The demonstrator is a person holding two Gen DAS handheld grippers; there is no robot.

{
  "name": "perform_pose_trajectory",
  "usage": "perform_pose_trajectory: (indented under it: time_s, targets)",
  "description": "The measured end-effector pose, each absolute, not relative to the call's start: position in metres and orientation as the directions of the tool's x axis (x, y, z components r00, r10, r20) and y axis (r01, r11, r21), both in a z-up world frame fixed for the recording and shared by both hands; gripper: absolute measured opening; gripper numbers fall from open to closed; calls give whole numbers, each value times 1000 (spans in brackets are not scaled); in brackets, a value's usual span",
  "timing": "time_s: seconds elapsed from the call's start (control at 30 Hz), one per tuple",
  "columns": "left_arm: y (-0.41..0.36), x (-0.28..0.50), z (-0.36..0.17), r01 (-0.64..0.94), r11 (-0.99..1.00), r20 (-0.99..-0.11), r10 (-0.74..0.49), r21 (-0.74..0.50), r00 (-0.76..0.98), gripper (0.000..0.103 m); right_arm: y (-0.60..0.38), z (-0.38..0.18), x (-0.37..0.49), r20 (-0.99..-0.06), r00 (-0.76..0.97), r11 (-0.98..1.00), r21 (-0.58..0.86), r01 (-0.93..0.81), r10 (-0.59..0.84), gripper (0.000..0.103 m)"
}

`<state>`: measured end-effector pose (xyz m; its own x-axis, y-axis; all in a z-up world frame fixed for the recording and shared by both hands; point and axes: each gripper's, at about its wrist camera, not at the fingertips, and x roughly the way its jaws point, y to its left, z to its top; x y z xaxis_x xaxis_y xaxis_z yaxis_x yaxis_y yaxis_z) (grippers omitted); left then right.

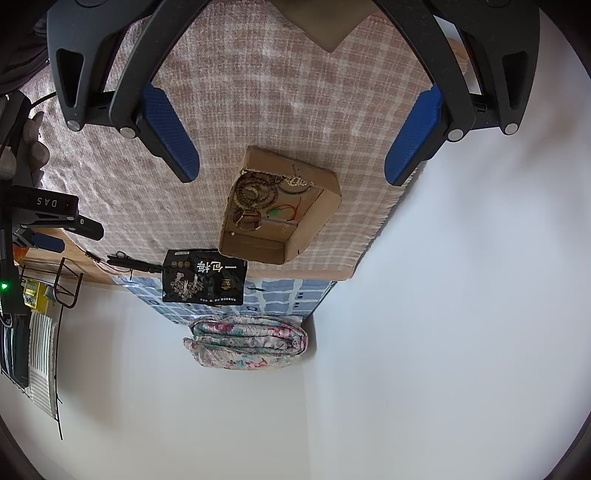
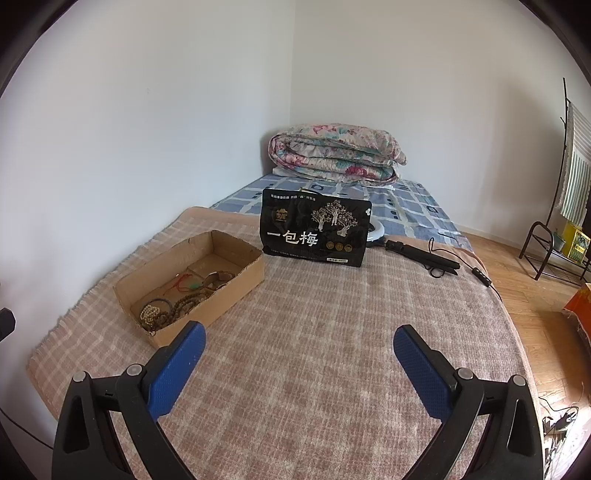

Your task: Organize jewelry

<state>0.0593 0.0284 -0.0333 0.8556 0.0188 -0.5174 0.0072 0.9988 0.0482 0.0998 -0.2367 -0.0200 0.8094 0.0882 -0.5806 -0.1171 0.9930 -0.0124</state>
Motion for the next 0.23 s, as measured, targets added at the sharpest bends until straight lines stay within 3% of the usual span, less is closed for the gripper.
perform_pose_trajectory:
  time_s: [0.23]
  targets:
    - [29,59,-33,6,999,-514,19,48,858,102,-236,-19,101,-581,809,993,-13,-117,88,103]
